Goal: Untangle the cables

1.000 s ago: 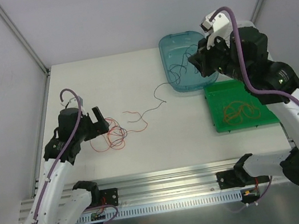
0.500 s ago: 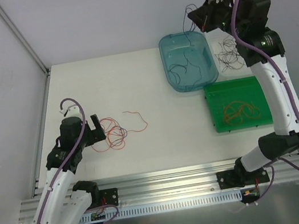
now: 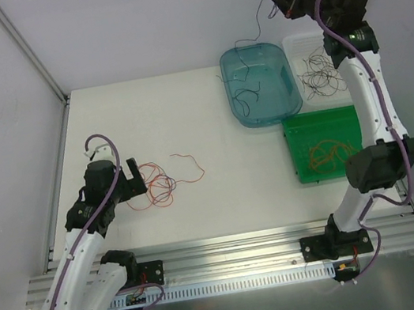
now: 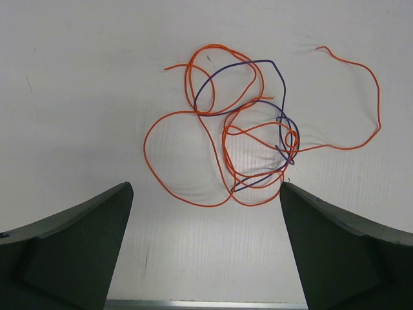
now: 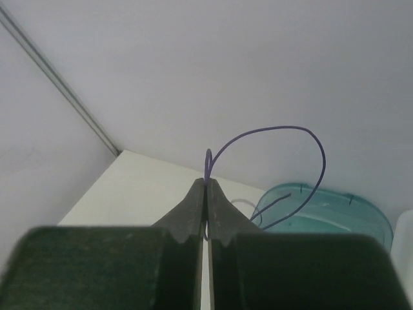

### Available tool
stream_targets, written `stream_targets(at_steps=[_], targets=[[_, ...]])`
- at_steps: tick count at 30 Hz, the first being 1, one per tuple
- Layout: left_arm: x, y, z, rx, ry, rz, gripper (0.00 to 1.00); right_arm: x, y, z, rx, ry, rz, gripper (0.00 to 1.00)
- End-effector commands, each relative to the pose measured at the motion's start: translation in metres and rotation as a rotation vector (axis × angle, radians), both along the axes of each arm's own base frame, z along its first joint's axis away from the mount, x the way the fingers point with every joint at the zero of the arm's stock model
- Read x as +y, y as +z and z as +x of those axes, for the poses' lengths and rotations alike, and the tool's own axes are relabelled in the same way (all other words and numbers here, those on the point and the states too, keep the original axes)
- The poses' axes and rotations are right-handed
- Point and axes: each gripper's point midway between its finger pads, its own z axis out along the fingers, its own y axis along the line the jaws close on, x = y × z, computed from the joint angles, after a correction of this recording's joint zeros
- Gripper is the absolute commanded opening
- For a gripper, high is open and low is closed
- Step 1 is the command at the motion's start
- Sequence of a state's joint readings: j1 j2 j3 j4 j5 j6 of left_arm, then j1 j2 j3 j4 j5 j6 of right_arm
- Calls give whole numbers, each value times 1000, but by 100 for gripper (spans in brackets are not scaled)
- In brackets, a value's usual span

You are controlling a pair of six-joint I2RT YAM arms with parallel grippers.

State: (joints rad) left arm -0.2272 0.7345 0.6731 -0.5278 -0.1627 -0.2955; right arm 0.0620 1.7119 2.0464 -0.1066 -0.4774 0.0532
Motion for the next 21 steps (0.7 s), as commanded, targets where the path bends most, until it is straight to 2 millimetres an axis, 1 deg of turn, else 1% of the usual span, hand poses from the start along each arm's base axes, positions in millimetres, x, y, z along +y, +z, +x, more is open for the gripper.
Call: stream_targets(at_steps=[1,3,4,5,6,7,8,9,10,11,12,13,14,16,17,18,20,21], targets=[[5,4,7,-25,15,19,99,0,-50,34,57,-1,-6,1],[5,4,7,-24,17,19,99,-6,-85,52,98,-50,-25,1],[5,2,7,-19,15,17,99,-9,-116,58,156,-68,-30,1],[4,2,7,-19,13,15,99,-14,-135,65,197,-102,-37,1],[4,2,7,-17,11,16,99,-15,-163,73,255,-110,-42,1],[4,3,7,-18,11,14,99,-15,-184,78,303,-112,-49,1],[4,1,7,-12,10,16,99,-14,-207,78,375,-108,-57,2],[3,1,7,-12,7,16,99,-13,-224,80,418,-105,-62,4],[3,1,7,-12,5,14,99,-12,-256,84,485,-102,-69,7],[3,0,7,-8,5,14,99,-9,-274,80,545,-94,-75,21],[2,1,7,-8,4,12,99,-7,-285,79,578,-83,-79,28],[2,1,7,-8,3,13,99,-3,-297,77,607,-68,-86,34],[3,1,7,-8,4,13,99,0,-304,70,637,-54,-95,43],[2,1,7,-11,3,12,99,8,-304,61,631,-34,-145,50],[3,0,7,-8,5,12,99,8,-291,54,614,-43,-161,57],[2,1,7,-11,3,12,99,15,-289,47,612,-32,-179,59],[3,1,7,-10,4,13,99,17,-272,30,591,-34,-230,63],[3,2,7,-14,4,12,99,27,-269,20,590,-16,-252,65]])
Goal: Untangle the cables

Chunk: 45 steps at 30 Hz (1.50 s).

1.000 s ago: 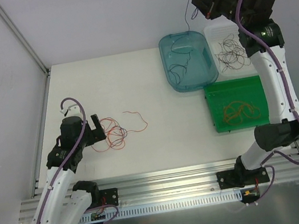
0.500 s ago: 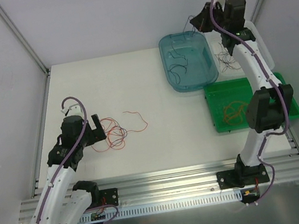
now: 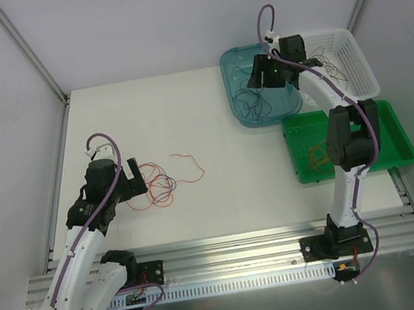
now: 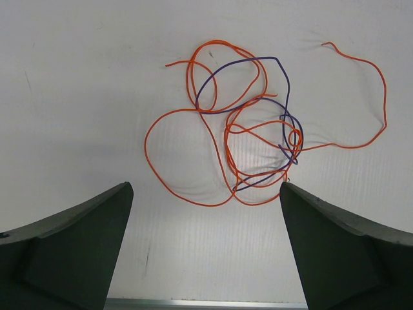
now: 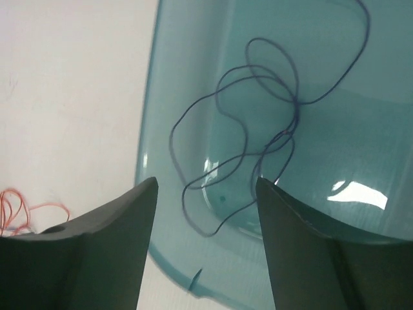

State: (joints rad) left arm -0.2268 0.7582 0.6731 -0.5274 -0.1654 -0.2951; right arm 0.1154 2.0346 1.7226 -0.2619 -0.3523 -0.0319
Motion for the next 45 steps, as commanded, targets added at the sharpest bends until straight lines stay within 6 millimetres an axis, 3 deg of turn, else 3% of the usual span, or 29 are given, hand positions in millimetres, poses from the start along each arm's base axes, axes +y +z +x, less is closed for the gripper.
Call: stream_targets(at_steps=[1,2,3,5,6,7,9,11,12,15,16,20,24,25,27,29,30,32,34,36,38,39,41,44,45], targets=[[3,7,6,-38,4,4,99,22,81,-35,-153,86,-67,67],[2,7,6,-39,3,2,99,26,93,-48,-173,102,-86,70],[2,7,6,-39,3,0,99,40,81,-64,-144,141,-95,71],[2,8,6,-40,3,-2,99,56,78,-85,-130,192,-98,75],[1,7,5,-39,3,-5,99,74,83,-101,-139,235,-91,77],[1,8,5,-41,2,-9,99,81,69,-115,-104,260,-92,80],[0,6,5,-35,3,-13,99,111,65,-143,-93,342,-83,83],[0,6,5,-35,4,-17,99,129,47,-166,-54,399,-97,84],[0,6,5,-33,8,-19,99,150,38,-184,-33,462,-99,84],[1,5,4,-26,20,-17,99,189,18,-219,2,573,-113,83],[1,4,4,-23,23,-17,99,200,5,-224,24,597,-125,82],[6,1,3,-5,53,-8,99,260,-11,-257,16,745,-101,79],[8,-3,3,9,72,-2,99,303,-23,-262,-1,782,-45,77],[9,-3,3,12,77,-2,99,315,-30,-256,-5,766,-19,75],[9,-4,3,18,82,-2,99,333,-24,-247,-51,755,32,73],[9,-5,3,24,83,-1,99,341,-35,-241,-33,723,50,72],[9,-6,3,30,83,-2,99,351,-29,-233,-64,719,75,72],[8,-7,3,36,79,-3,99,358,-44,-229,-44,709,72,72],[7,-7,3,38,76,-4,99,369,-39,-221,-65,709,85,72],[6,-8,3,42,72,-6,99,375,-53,-216,-49,706,76,71],[6,-8,3,42,70,-6,99,384,-52,-209,-58,705,80,68],[6,-8,3,44,69,-6,99,386,-67,-209,-34,714,69,66],[5,-9,3,46,67,-8,99,393,-66,-203,-42,714,78,65],[5,-9,3,47,62,-10,99,399,-78,-200,-26,717,79,55],[4,-9,4,47,62,-12,99,398,-82,-200,-20,716,77,45]])
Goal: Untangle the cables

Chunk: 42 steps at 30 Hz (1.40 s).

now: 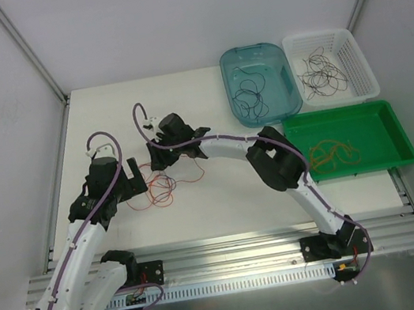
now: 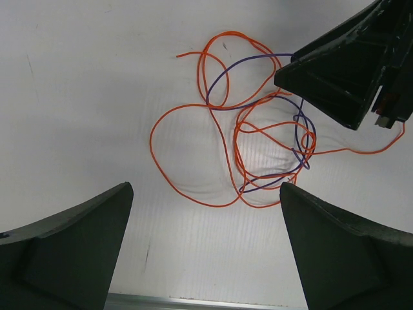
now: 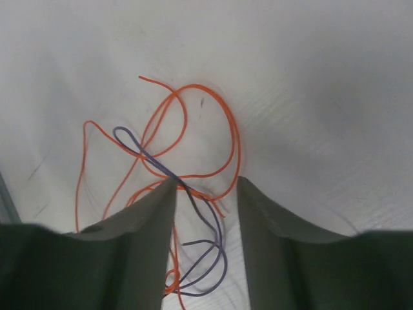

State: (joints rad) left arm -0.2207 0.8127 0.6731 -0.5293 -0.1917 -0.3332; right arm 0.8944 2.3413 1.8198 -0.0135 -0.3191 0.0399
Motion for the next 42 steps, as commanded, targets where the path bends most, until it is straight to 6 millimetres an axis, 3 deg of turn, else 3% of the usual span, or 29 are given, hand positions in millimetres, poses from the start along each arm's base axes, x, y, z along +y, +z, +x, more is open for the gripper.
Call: stream_targets(at_steps=[1,2,3,4,5,7,8,10,11,14,15,17,18,23,25,30,35,40,42], targets=[[0,2,2,-3,10,-12,99,11,16,5,-13,7,52,38],[-1,3,2,-3,7,-16,99,8,14,1,-10,6,46,30],[-2,2,1,-1,4,-19,99,7,19,1,-20,5,51,10],[-2,2,1,-1,4,-20,99,4,28,0,-33,9,55,3],[-2,2,1,-1,0,-19,99,1,52,-2,-60,14,74,1],[-3,2,1,0,-5,-23,99,-12,71,-8,-98,38,42,1],[-3,2,1,1,-6,-24,99,-19,106,-12,-142,40,69,1],[-4,4,0,-6,-9,-29,99,-39,121,-18,-179,31,27,1],[-4,5,1,-15,-10,-32,99,-50,158,-22,-226,18,58,1],[-7,8,0,-22,-25,-45,99,-80,191,-31,-267,-31,23,1],[-8,7,-1,-21,-27,-45,99,-96,217,-40,-292,-51,33,1],[-7,9,0,-28,-25,-44,99,-110,242,-48,-323,-73,45,1],[-7,9,-1,-28,-29,-44,99,-124,268,-58,-353,-94,68,1],[-15,13,0,-46,-68,-71,99,-146,317,-86,-412,-76,129,1],[-25,18,0,-62,-127,-99,99,-159,326,-91,-435,-99,124,1],[-62,39,-3,-172,-324,-230,99,-177,327,-93,-449,-144,93,1],[-114,60,-22,-204,-477,-504,99,-190,322,-94,-441,-174,41,1],[-151,64,-40,-243,-580,-585,99,-198,313,-99,-423,-186,39,1],[-155,59,-35,-284,-586,-549,99,-196,312,-103,-409,-175,58,1]])
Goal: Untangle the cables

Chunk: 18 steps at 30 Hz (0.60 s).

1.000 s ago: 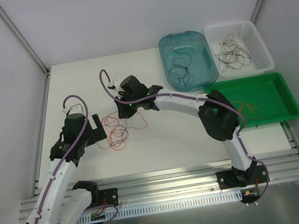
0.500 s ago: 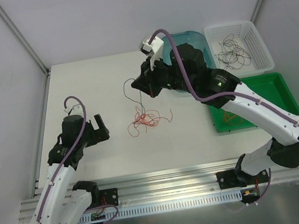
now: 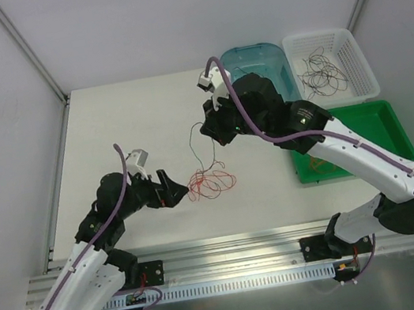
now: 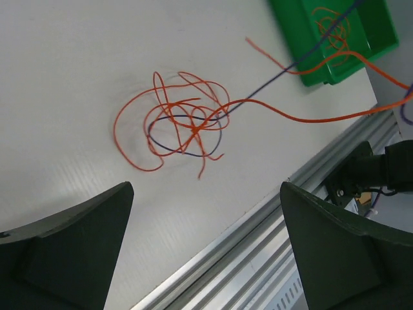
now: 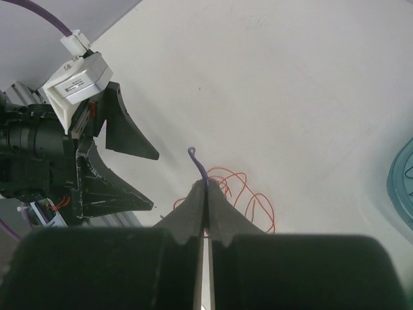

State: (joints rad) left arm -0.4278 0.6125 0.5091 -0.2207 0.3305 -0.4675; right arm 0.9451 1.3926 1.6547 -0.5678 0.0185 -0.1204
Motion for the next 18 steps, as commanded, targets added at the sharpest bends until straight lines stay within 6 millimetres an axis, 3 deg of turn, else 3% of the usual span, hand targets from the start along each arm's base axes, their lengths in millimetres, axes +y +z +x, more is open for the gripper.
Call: stream_targets(at_steps=[1,2,7,12,15,18], targets=[[-25,22,5,-122,-45,-76,99,-7,9,-10,-5,1,43,1],[-25,13,9,-120,-27,-49,99,-6,9,-10,-2,4,54,1],[-43,4,23,-162,-47,-17,99,-4,5,-19,25,29,79,1],[-55,-22,41,-130,-18,81,95,-8,7,-25,27,40,91,1],[-57,-39,47,-81,8,114,81,-11,7,-27,21,38,95,1],[-54,-51,48,-30,51,116,41,-24,8,-26,-2,9,77,1]])
